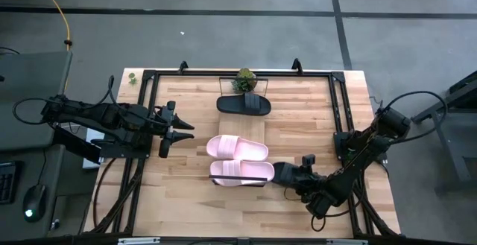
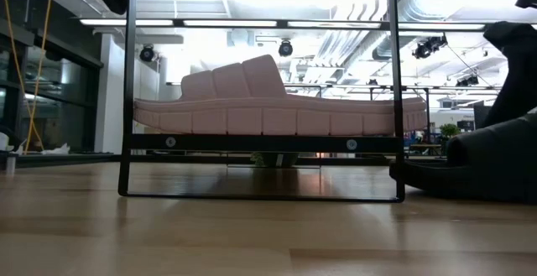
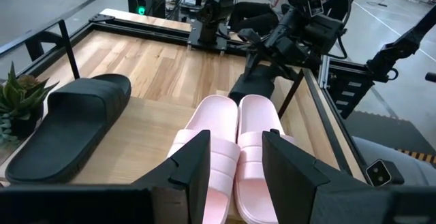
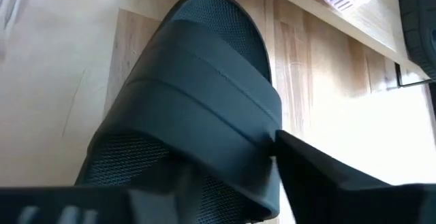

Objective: Pick and place slides into the shelf
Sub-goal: Put the black slide on the shelf

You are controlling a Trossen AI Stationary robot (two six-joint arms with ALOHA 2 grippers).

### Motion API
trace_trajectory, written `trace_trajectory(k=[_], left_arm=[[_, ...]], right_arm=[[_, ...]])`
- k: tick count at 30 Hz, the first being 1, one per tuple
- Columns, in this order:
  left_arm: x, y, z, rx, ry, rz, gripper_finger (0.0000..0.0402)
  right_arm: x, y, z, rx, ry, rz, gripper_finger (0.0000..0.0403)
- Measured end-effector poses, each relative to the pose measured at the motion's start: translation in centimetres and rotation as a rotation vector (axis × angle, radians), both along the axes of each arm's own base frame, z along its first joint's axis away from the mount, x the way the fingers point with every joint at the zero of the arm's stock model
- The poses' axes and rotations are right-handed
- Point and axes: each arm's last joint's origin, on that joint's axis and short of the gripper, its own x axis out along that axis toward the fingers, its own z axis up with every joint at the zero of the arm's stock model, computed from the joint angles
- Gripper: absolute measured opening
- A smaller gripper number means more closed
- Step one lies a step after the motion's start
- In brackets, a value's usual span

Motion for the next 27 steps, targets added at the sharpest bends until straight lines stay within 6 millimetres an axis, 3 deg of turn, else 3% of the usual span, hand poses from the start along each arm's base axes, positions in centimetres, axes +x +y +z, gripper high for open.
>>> trace_trajectory(k=[10, 27], left_arm=[[-0.01, 0.01, 0.00, 0.000, 0.000, 0.000, 0.0117], [-0.01, 0.00, 0.01, 0.000, -0.001, 0.000, 0.0117]], right_arm=[[-0.03, 0.00, -0.01, 0.031, 0.001, -0.029, 0.0009], [-0.85, -0.90, 0.04, 0.027, 0.024, -0.161, 0.0002]])
